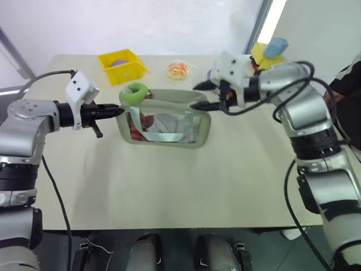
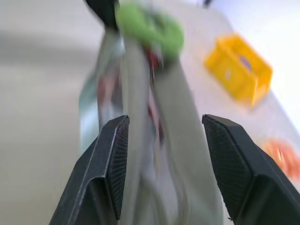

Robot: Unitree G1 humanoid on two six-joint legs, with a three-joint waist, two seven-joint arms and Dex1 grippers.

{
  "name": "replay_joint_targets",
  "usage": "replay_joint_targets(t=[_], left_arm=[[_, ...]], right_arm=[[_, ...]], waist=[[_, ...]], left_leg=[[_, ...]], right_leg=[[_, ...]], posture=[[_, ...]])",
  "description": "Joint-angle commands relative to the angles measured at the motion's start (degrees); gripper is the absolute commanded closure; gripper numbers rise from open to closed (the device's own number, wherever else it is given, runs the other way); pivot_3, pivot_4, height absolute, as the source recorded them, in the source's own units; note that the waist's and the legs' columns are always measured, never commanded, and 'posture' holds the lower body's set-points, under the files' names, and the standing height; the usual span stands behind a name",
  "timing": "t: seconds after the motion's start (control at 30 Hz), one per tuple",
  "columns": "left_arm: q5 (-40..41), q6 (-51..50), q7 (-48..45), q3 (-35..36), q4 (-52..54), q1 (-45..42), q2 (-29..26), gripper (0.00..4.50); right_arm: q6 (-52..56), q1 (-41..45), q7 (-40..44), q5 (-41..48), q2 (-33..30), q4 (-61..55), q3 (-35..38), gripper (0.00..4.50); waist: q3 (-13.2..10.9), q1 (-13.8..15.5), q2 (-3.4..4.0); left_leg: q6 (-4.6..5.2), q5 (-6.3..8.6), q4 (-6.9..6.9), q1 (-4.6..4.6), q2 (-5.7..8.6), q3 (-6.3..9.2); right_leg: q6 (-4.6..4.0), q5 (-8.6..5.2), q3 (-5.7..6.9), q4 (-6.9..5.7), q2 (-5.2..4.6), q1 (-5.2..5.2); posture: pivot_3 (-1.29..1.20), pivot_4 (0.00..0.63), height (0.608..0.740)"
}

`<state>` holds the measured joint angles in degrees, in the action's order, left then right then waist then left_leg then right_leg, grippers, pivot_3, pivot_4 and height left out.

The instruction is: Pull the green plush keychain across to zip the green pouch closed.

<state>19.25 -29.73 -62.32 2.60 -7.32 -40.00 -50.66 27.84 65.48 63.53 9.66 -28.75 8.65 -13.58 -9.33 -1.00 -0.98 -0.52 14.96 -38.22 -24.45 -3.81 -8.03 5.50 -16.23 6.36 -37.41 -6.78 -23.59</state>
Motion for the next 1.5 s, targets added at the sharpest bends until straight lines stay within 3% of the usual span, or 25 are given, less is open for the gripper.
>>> replay_joint_targets(t=[0.03, 0.33, 0.6, 0.7, 0.8, 0.9, 0.97, 1.07, 1.2, 1.5], left_arm=[[0.3, 0.33, -0.24, 0.86, 1.96, -0.54, -0.49, 4.5], [0.24, -0.29, -0.45, 0.41, 3.1, -0.72, -0.58, 4.5], [0.34, -0.5, -0.24, 1.24, 4.38, 0.7, -1.18, 4.5], [0.35, -0.61, 0.09, 1.48, 4.77, 1.16, -1.17, 4.5], [0.35, -0.48, 0.19, 1.52, 4.83, 1.48, -1.16, 4.5], [0.18, -0.24, 0.25, 1.32, 4.52, 1.38, -0.97, 4.5], [0.06, -0.12, 0.32, 0.98, 4.25, 1.03, -0.65, 4.5], [-0.11, 0.22, 0.25, 0.57, 3.64, 0.52, -0.31, 4.5], [-0.27, 0.51, 0.16, 0.41, 3.2, 0.22, -0.09, 4.5], [-0.88, 1.74, 0.02, -0.19, 1.69, 0.27, 0.26, 4.5]], right_arm=[[-1.25, 2.94, -2.41, 0.3, 4.79, 1.48, -0.11, 1.88], [-12.97, 8.34, -7.47, -7.04, 16.48, 14.95, -5.56, 1.88], [-19.42, 9.65, -7.5, -11.25, 19.0, 21.66, -7.33, 1.88], [-19.07, 9.93, -7.41, -10.74, 19.42, 22.82, -6.03, 2.72], [-16.82, 9.99, -6.38, -9.04, 19.34, 21.75, -4.58, 4.25], [-12.71, 10.05, -5.74, -6.66, 19.64, 20.63, -2.36, 4.43], [-2.53, 10.49, -5.4, -1.34, 20.0, 17.92, 1.66, 4.43], [6.75, 9.65, -5.31, 2.34, 18.85, 14.55, 4.31, 4.43], [10.78, 7.73, -8.17, 2.31, 16.25, 11.8, 5.64, 4.43], [19.28, -0.45, -15.66, -0.2, -1.1, -3.72, 10.16, 4.43]], waist=[[0.0, 0.13, 0.0], [0.0, 0.12, 0.0], [0.0, -0.1, 0.0], [0.0, -0.1, 0.0], [0.0, -0.14, 0.0], [0.0, -0.11, 0.0], [0.0, -0.11, 0.0], [0.0, -0.03, 0.0], [0.0, -0.02, 0.0], [0.0, 0.1, 0.02]], left_leg=[[0.0, 0.0, 0.0, 0.0, 0.0, 0.0], [0.0, 0.0, -0.01, -0.05, 0.01, 0.0], [0.0, 0.0, 0.0, -0.04, 0.01, 0.01], [0.0, 0.0, 0.0, -0.04, 0.01, 0.01], [-0.01, 0.0, 0.0, -0.04, 0.01, 0.01], [0.0, 0.0, 0.0, -0.04, 0.01, 0.02], [-0.01, 0.0, 0.0, -0.04, 0.01, 0.02], [0.0, 0.0, 0.0, -0.04, 0.01, 0.03], [0.0, 0.0, 0.0, -0.04, 0.01, 0.03], [0.0, 0.0, 0.04, -0.07, 0.04, 0.05]], right_leg=[[0.0, 0.0, 0.0, 0.0, 0.0, 0.0], [0.0, 0.0, 0.01, 0.0, 0.0, -0.01], [0.0, 0.0, 0.01, -0.01, 0.0, -0.02], [0.0, 0.0, 0.0, -0.01, 0.0, -0.02], [0.0, 0.0, 0.01, -0.01, 0.0, -0.02], [0.0, 0.0, 0.0, -0.01, 0.0, -0.01], [0.0, 0.0, 0.0, -0.01, 0.0, -0.01], [0.0, 0.0, 0.01, -0.02, 0.0, -0.01], [0.0, 0.0, 0.01, -0.02, 0.0, -0.01], [0.0, 0.0, 0.0, -0.01, -0.02, -0.06]], posture=[[0.0, 0.15, 0.739], [0.0, 0.15, 0.739], [0.0, 0.15, 0.739], [0.0, 0.15, 0.739], [0.0, 0.15, 0.739], [0.0, 0.15, 0.739], [0.0, 0.15, 0.739], [0.0, 0.15, 0.739], [0.0, 0.15, 0.739], [0.0, 0.15, 0.739]])
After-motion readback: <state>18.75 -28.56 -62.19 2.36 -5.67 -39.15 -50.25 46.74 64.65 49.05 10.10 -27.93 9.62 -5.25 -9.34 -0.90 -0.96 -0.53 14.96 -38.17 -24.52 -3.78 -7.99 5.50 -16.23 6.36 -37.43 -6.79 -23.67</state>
